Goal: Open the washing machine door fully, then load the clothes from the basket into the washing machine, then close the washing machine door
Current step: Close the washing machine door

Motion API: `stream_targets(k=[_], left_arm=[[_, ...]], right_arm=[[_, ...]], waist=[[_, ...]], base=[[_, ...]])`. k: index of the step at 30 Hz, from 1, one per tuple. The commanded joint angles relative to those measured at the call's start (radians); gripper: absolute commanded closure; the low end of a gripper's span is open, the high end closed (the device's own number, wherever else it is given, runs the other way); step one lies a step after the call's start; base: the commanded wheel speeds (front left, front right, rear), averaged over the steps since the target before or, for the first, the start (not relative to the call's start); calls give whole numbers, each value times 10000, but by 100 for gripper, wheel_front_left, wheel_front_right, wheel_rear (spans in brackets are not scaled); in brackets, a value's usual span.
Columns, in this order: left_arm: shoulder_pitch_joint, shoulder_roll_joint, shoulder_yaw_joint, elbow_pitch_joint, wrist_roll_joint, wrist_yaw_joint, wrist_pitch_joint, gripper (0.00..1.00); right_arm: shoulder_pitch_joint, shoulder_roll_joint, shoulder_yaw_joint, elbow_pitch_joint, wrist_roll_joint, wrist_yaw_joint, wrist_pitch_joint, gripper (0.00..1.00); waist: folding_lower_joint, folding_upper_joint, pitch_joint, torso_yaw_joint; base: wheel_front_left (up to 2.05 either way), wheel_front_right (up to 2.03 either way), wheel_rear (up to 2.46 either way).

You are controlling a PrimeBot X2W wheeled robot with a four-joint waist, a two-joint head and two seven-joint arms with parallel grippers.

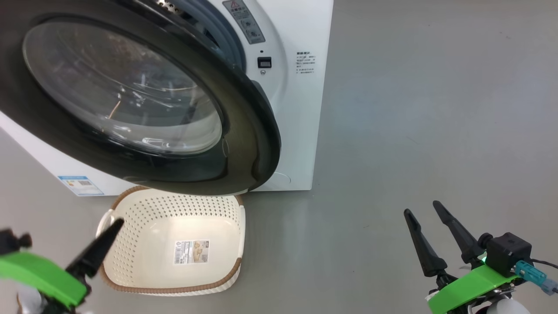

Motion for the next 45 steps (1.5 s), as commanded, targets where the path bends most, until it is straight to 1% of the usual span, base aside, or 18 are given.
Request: stream_targets(k=[1,6,12,16,17,22,25,27,29,32,39,40,45], left_arm=[[33,476,273,-99,103,-36,-508,0],[576,560,-149,86,290,-36,-1766,0],[1084,572,-646,216,173,-36,-3167,0],[1340,697,-1075,415,294,-36,-4076,0],[1340,697,-1075,415,294,-36,-4076,0],[1572,869,-1581,620,460,-36,-5260,0],[1573,990,-1844,809,730,-36,-6086,0],[1533,1046,-1992,989,989,-36,-6430,0],[1512,1048,-2131,1177,1330,-36,-6622,0],[1473,867,-1898,1411,1961,-36,-6729,0],[1957,-223,-36,995,4775,-36,-6740,0],[2102,-572,438,796,5538,-36,-6741,0],[2391,-1283,1220,273,7499,-36,-6742,0]], right_arm=[[136,-154,127,-229,51,16,-48,0],[344,-228,-102,-236,66,16,-48,0],[605,-245,-416,-276,83,16,-48,0],[739,-235,-563,-264,104,16,-48,0],[739,-235,-563,-264,104,16,-48,0],[819,-234,-657,-268,129,16,-48,0],[859,-238,-739,-289,134,16,-48,0],[882,-236,-791,-302,133,16,-48,0],[903,-232,-838,-308,137,16,-48,0],[934,-236,-920,-314,142,16,-48,0],[1029,-221,-1084,-349,163,16,-48,0],[1041,-216,-1119,-360,177,16,-48,0],[1020,-199,-1169,-374,179,16,-48,0]], waist=[[0,-1,-38,-48],[0,-1,-38,-175],[0,-1,-85,-435],[0,-1,-145,-634],[0,-1,-145,-634],[0,-1,-213,-900],[0,-1,-233,-1005],[0,-1,-254,-1068],[0,-1,-291,-1132],[0,-1,-344,-1189],[0,-1,-451,-1221],[0,-1,-446,-1203],[0,-1,-432,-1153]], base=[[0,0,0],[0,0,0],[0,0,0],[0,0,0],[0,0,0],[0,0,0],[0,0,0],[0,0,0],[0,0,0],[0,0,0],[0,0,0],[0,0,0],[0,0,0]])
